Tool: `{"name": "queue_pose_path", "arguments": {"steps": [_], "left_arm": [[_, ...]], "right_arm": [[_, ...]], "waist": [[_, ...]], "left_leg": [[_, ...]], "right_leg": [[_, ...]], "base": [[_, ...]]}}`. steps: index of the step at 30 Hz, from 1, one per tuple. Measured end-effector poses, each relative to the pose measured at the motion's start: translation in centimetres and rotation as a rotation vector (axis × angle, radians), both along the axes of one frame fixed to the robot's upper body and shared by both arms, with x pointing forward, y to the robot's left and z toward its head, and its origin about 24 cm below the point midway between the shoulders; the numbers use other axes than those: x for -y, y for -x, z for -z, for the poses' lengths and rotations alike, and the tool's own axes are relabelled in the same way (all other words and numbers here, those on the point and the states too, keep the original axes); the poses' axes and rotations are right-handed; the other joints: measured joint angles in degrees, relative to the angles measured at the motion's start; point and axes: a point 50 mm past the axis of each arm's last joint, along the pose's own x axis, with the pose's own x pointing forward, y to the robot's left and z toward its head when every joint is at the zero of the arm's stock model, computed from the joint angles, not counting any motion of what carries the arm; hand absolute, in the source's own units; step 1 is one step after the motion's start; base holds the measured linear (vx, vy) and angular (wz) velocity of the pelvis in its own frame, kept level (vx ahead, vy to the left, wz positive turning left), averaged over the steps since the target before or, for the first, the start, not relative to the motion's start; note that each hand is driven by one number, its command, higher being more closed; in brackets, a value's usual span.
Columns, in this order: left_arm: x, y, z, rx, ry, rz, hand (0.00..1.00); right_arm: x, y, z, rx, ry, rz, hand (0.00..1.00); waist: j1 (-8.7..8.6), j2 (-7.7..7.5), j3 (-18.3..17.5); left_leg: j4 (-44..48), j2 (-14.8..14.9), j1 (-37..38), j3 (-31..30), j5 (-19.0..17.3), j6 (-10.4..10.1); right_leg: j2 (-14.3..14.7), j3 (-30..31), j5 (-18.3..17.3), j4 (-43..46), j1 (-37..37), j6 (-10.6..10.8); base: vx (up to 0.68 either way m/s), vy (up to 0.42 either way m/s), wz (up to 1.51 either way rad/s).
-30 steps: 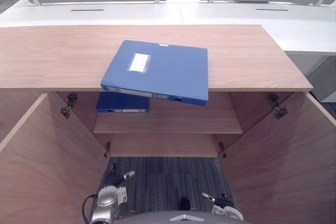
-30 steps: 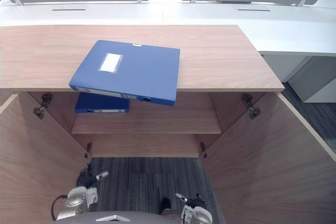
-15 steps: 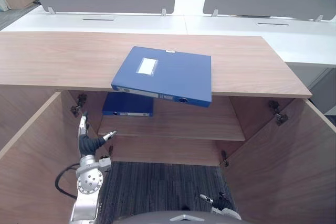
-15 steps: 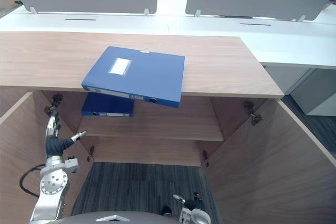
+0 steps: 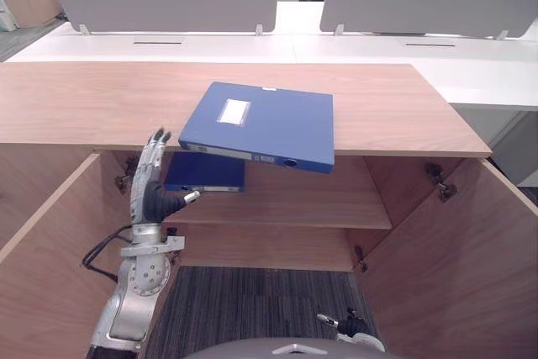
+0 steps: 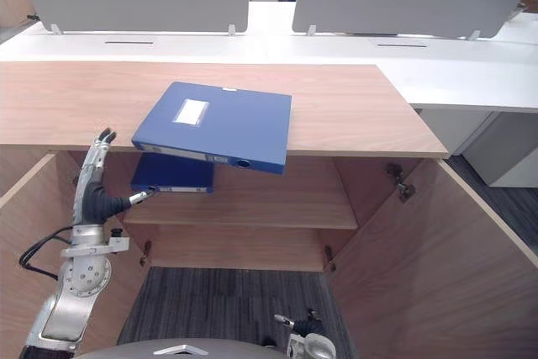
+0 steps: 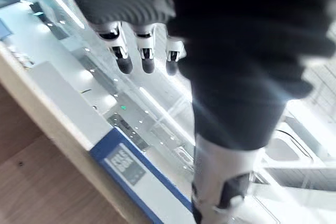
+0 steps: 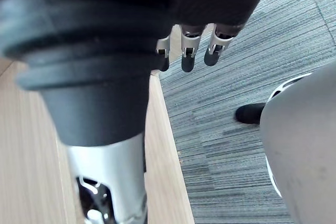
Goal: Walk over to the cabinet, pick up the folder, carry it to the office cabinet, place the folder inside the office cabinet, then close the office cabinet door
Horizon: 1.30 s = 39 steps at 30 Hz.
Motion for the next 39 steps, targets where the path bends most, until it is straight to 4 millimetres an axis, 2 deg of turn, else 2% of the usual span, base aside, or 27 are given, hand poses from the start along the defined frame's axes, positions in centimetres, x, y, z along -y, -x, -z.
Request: {"name": "queue_pose_path", "arguments": {"steps": [5,11,16,24,29,30,35,39], "left_arm": [[1.7,-1.3,-1.5,0.083,-0.194,0.091,0.0],[3.1,-2.5,-2.1,0.13,-0.359,0.106,0.0],[4.1,-3.7,-1.4,0.117,-0.474,0.115,0.0],[4.5,-5.6,-0.1,0.057,-0.606,0.103,0.0],[4.8,-6.4,0.0,0.057,-0.678,0.089,0.0],[4.8,-6.4,0.0,0.057,-0.683,0.084,1.0],[4.5,-7.3,-0.2,0.06,-0.72,0.04,1.0],[4.6,-7.9,-1.3,0.105,-0.706,0.012,1.0]], "right_arm": [[0.7,-0.2,-0.1,-0.005,0.02,-0.013,0.0],[1.6,-0.2,-0.1,-0.022,0.042,-0.014,0.0],[2.6,0.2,-0.2,-0.036,0.065,-0.011,0.0],[2.6,0.5,-0.1,-0.049,0.064,-0.007,0.0],[2.7,0.6,-0.1,-0.049,0.063,0.0,0.0],[2.7,0.6,-0.1,-0.049,0.063,0.0,0.0],[2.8,0.2,-0.2,-0.037,0.058,0.018,0.0],[2.8,0.2,-0.2,-0.035,0.055,0.031,0.0]], "waist": [[-1.18,0.21,0.03],[-2.85,0.55,0.14],[-4.14,1.39,0.54],[-6.39,1.52,0.56],[-6.85,1.61,0.57],[-6.95,1.63,0.57],[-7.86,1.97,0.77],[-8.09,2.16,0.89]], "left_leg": [[0.01,-0.05,0.01,0.31,-0.03,-0.01],[0.02,-0.02,-0.02,1.29,-0.16,-0.17],[0.03,-0.03,-0.24,1.82,-0.39,-0.26],[0.02,0.01,-1.46,1.8,-0.56,-0.26],[0.03,-0.09,-2.21,1.79,-0.8,-0.25],[0.03,-0.07,-2.16,1.78,-0.86,-0.19],[-0.13,-0.11,-2.09,1.78,-0.95,-0.17],[-0.38,-0.08,-2.02,1.81,-0.95,-0.17]], "right_leg": [[0.06,0.52,0.12,-0.01,-0.06,-0.23],[0.18,1.63,0.04,-0.36,-0.96,-0.76],[0.31,2.57,0.09,-0.38,-1.66,-0.82],[0.43,2.84,0.36,-0.37,-2.85,-0.42],[0.45,3.1,0.41,-0.37,-3.71,-0.38],[0.46,3.1,0.41,-0.37,-3.69,-0.38],[0.45,3.16,0.4,-0.4,-3.73,-0.38],[0.48,3.21,0.37,-0.42,-3.81,-0.41]], "base": [[-0.01,0.002,-0.03],[-0.03,-0.001,-0.09],[-0.02,-0.003,-0.1],[0.0,-0.004,-0.02],[0.0,-0.001,-0.02],[0.0,0.0,0.0],[-0.02,-0.006,0.0],[-0.05,-0.017,-0.01]]}}
